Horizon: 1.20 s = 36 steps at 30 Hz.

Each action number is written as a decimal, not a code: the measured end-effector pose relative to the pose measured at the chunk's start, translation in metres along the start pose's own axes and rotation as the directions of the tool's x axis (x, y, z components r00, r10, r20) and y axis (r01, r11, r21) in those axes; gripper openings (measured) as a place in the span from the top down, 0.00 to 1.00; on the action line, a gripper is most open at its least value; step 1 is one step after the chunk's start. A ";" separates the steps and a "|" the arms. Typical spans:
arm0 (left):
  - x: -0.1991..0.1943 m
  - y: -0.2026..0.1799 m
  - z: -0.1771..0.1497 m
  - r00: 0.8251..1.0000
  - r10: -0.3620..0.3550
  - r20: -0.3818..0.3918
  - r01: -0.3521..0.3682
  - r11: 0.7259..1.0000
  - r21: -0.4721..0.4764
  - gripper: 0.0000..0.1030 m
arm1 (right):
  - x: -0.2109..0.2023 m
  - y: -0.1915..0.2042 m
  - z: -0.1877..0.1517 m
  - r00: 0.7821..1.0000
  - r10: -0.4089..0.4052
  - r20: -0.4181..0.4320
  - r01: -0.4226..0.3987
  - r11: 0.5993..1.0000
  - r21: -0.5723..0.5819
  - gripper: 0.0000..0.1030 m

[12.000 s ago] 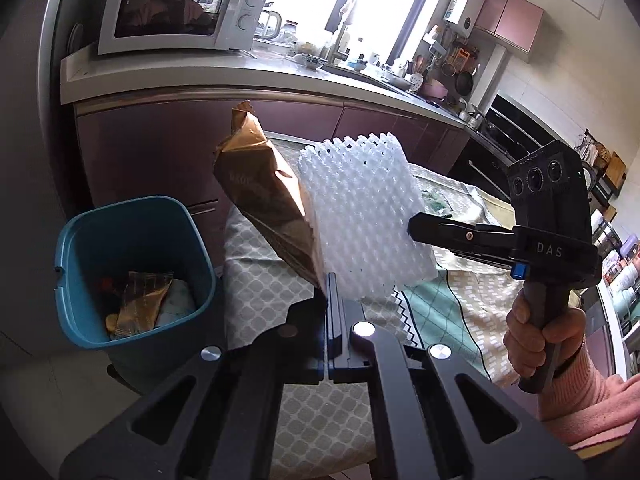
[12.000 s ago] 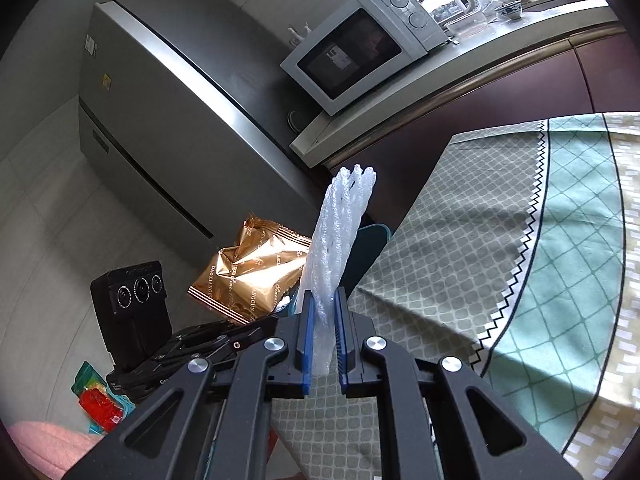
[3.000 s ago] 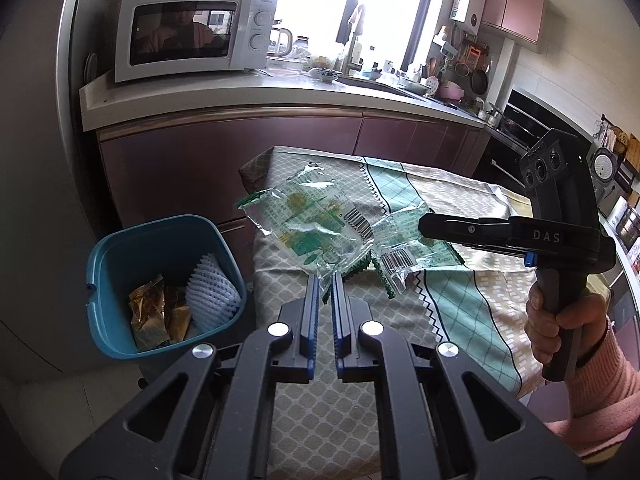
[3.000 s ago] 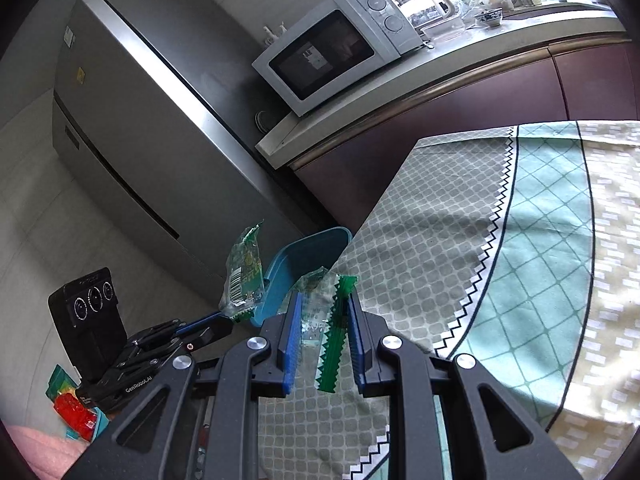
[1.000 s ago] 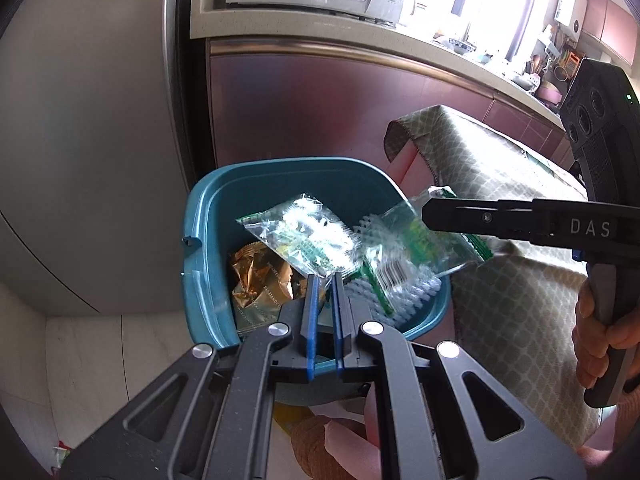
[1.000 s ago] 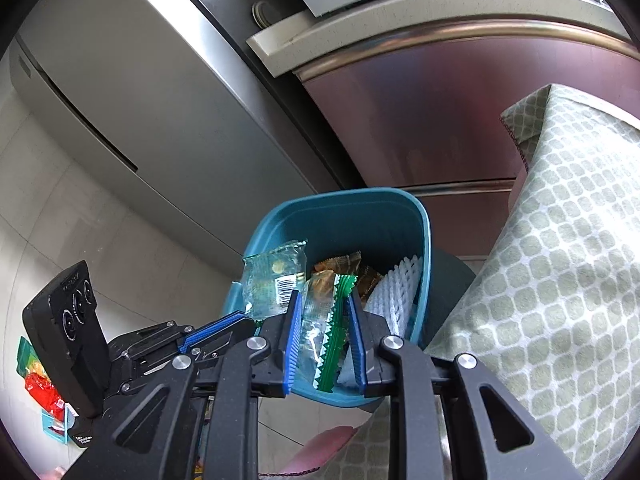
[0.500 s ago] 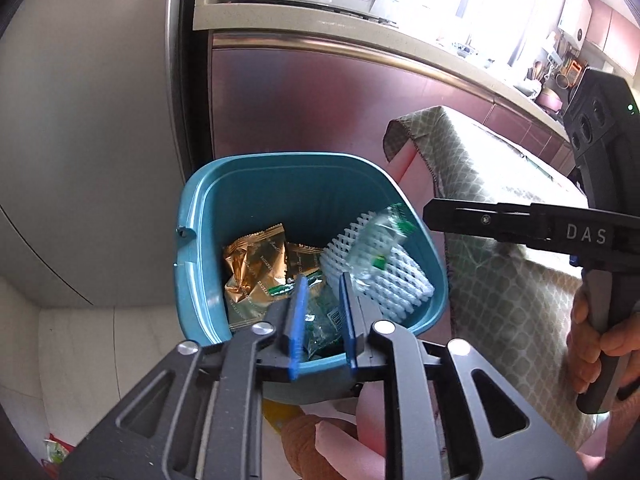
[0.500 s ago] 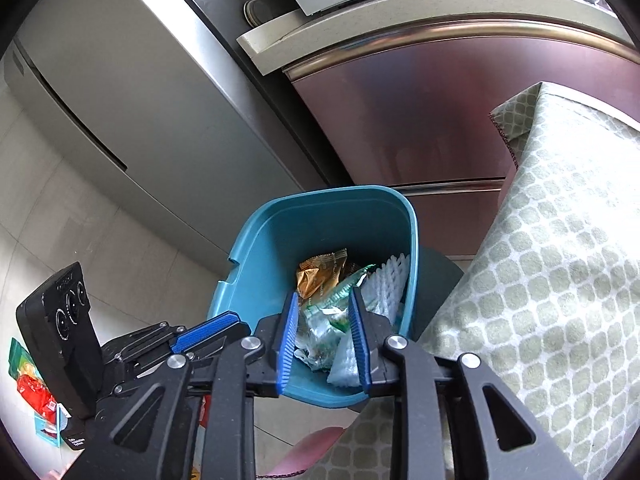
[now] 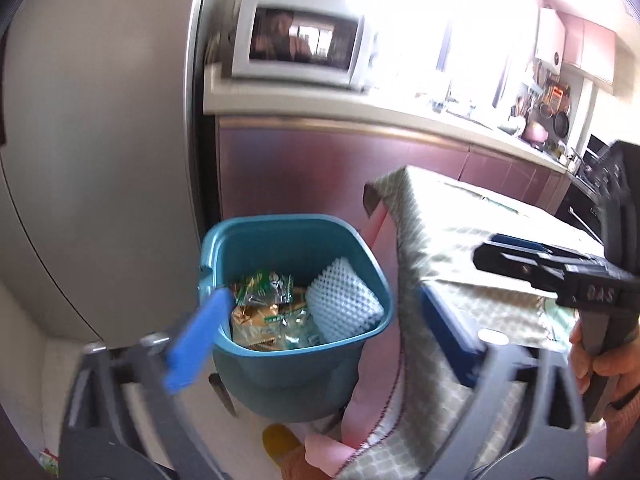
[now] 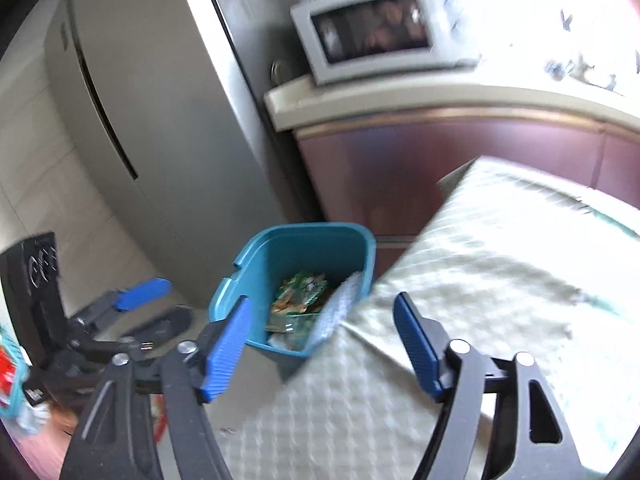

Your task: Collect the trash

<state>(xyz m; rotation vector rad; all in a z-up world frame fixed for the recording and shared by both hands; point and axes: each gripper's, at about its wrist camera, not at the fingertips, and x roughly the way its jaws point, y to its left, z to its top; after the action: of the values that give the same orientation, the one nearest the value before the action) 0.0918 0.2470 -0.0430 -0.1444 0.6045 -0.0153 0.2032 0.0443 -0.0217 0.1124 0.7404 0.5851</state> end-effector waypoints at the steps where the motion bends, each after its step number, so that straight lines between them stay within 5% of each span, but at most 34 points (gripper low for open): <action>1: -0.006 -0.006 -0.001 1.000 0.007 0.019 -0.008 1.000 0.014 0.05 | -0.012 0.000 -0.006 0.999 -0.024 0.027 0.024 1.000 -0.010 0.23; 6: -0.037 -0.042 -0.009 0.996 0.016 0.085 -0.023 0.997 0.077 0.05 | -0.070 -0.005 -0.038 0.974 -0.160 0.161 0.169 0.985 -0.039 0.10; 15: -0.089 -0.100 -0.031 0.978 -0.021 0.209 -0.010 0.989 0.147 0.05 | -0.148 -0.016 -0.089 0.865 -0.384 0.324 0.398 0.917 0.025 0.06; 22: -0.117 -0.140 -0.050 0.961 -0.040 0.273 -0.007 0.985 0.170 0.05 | -0.189 -0.022 -0.117 0.784 -0.470 0.405 0.485 0.871 0.073 0.06; 30: -0.130 -0.157 -0.060 0.950 -0.014 0.312 -0.042 0.984 0.172 0.05 | -0.219 -0.032 -0.148 0.720 -0.536 0.441 0.522 0.837 0.165 0.06; 36: -0.134 -0.155 -0.062 0.944 -0.008 0.330 -0.047 0.986 0.159 0.05 | -0.229 -0.035 -0.160 0.692 -0.562 0.453 0.540 0.819 0.191 0.06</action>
<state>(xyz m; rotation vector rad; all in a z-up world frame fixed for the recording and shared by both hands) -0.0494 0.0932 0.0035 0.0211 0.2672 -0.0214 -0.0214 -0.1246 -0.0124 0.0669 0.2499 -0.0580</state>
